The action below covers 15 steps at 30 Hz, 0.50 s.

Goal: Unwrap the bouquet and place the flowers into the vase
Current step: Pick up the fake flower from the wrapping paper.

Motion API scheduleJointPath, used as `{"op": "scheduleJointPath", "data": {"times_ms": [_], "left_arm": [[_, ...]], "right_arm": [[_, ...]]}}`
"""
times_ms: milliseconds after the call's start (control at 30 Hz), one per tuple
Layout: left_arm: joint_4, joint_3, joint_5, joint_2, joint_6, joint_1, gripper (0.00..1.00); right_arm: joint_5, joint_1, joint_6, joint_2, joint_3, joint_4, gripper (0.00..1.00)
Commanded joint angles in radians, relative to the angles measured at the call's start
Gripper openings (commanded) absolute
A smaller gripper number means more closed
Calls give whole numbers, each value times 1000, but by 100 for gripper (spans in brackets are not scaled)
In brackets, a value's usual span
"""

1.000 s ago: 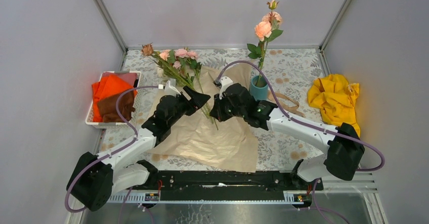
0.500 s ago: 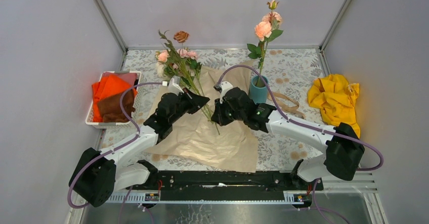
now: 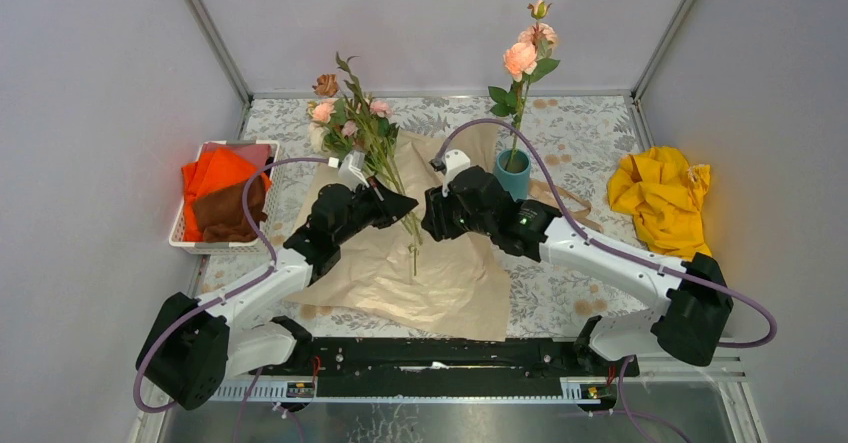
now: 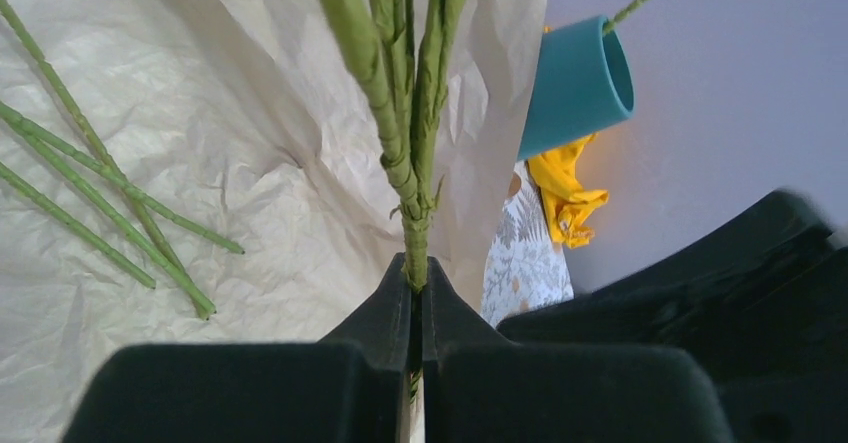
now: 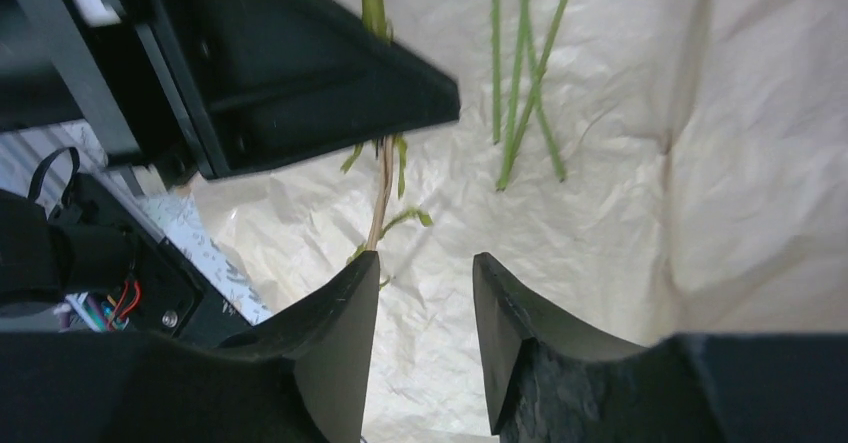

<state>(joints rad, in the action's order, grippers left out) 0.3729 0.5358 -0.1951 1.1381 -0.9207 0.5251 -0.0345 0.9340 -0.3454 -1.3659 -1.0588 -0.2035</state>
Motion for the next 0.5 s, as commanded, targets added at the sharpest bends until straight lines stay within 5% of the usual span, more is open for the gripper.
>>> {"op": "scheduleJointPath", "data": {"times_ms": [0,300,467], "left_arm": [[67,-17,-111,-18,77,-7,0],[70,-50,-247,-27,95,8,0],[63,-56,-248,-27,106,50,0]], "right_arm": [[-125,8,75,62,-95,-33,48],[-248,6,161,58,-211,-37,71],[-267,6,216,-17,-304,-25,74]]}}
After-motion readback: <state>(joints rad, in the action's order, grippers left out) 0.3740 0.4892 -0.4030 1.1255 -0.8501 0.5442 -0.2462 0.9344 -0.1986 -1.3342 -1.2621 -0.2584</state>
